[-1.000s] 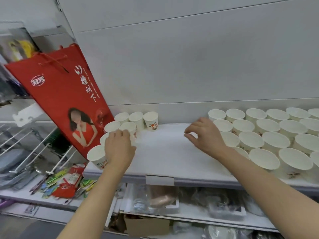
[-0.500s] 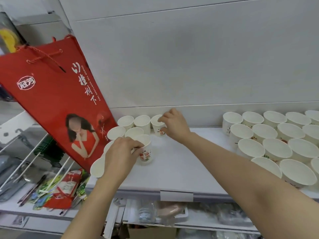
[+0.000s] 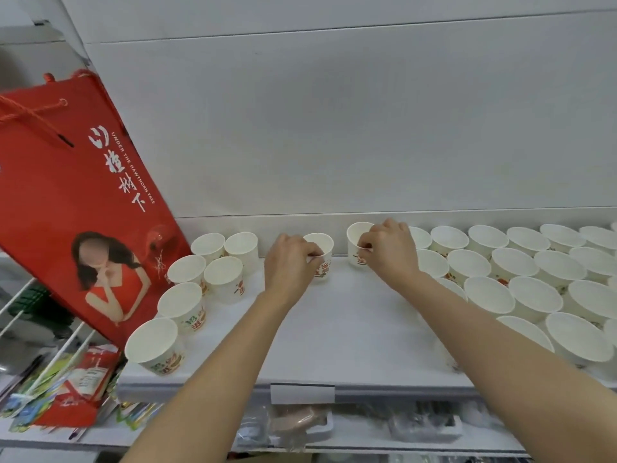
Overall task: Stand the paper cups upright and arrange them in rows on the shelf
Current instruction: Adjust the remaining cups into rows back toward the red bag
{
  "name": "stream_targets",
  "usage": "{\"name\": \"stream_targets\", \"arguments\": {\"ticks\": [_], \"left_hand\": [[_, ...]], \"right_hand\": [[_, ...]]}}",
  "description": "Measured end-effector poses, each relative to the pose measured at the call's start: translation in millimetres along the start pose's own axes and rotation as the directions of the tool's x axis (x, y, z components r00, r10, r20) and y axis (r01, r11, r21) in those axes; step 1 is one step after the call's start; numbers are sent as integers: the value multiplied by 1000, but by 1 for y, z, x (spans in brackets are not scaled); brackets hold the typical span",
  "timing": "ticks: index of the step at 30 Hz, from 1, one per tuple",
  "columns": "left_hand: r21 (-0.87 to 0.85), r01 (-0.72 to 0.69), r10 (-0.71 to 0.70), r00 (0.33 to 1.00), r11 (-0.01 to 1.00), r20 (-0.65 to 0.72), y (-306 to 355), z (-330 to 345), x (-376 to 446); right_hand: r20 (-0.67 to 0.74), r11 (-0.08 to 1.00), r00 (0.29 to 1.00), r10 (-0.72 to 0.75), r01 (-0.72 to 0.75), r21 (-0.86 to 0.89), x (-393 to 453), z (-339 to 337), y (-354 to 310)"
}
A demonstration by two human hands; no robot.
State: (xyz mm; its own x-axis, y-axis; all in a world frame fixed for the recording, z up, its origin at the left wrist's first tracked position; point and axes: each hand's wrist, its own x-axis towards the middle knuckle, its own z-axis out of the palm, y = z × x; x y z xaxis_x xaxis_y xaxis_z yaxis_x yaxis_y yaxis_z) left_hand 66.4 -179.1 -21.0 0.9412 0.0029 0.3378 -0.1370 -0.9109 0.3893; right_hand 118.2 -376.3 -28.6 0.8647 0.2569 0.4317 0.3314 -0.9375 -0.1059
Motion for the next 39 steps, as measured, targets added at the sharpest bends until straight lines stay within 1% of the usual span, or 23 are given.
{"name": "stream_targets", "arguments": {"ticks": [2, 6, 9, 11, 14, 17, 21, 24, 26, 29, 31, 33, 36, 39], "left_hand": [[14, -5, 4, 1000, 1000, 31, 8, 14, 12], [60, -25, 19, 996, 998, 84, 21, 30, 26], [30, -32, 28, 993, 999, 118, 22, 33, 31], [13, -38, 36, 993, 999, 113, 20, 32, 32], [46, -48, 44, 996, 998, 81, 19, 33, 33], [83, -43, 35, 995, 996, 96, 21, 34, 34], [71, -29, 23, 995, 997, 93, 25, 29, 27], [56, -23, 22, 999, 998, 25, 19, 17, 6], [53, 9, -6, 999, 999, -49, 10, 6, -19], [62, 100, -88, 981, 993, -172, -12, -11, -65], [71, 174, -152, 957, 982, -248, -31, -23, -98], [72, 244, -209, 924, 967, -320, -50, -37, -129], [123, 295, -223, 886, 948, -407, -77, -59, -164], [228, 346, -228, 878, 910, -422, -103, -78, -182]], "right_hand": [[29, 999, 1000, 13, -12, -45, -3, -3, 7], [80, 997, 997, 17, -10, -79, -5, -1, 14], [113, 992, 994, -4, 18, -124, -4, -2, 15], [118, 992, 993, -14, 28, -124, -5, -2, 18], [115, 991, 993, -34, 49, -123, -6, -1, 23], [122, 984, 991, -46, 65, -163, -5, 3, 25], [96, 982, 993, -68, 84, -171, -1, 8, 27], [-25, 995, 997, -67, 65, -74, -3, 6, 21], [-117, 997, 991, -73, 75, 15, -6, 1, 8], [-207, 983, 973, -100, 129, 131, -24, -8, -20], [-266, 964, 958, -111, 169, 204, -43, -15, -40], [-281, 942, 952, -125, 203, 267, -66, -17, -59], [-244, 929, 960, -141, 214, 302, -93, -9, -87], [-206, 921, 967, -150, 213, 326, -104, 5, -114]]}}
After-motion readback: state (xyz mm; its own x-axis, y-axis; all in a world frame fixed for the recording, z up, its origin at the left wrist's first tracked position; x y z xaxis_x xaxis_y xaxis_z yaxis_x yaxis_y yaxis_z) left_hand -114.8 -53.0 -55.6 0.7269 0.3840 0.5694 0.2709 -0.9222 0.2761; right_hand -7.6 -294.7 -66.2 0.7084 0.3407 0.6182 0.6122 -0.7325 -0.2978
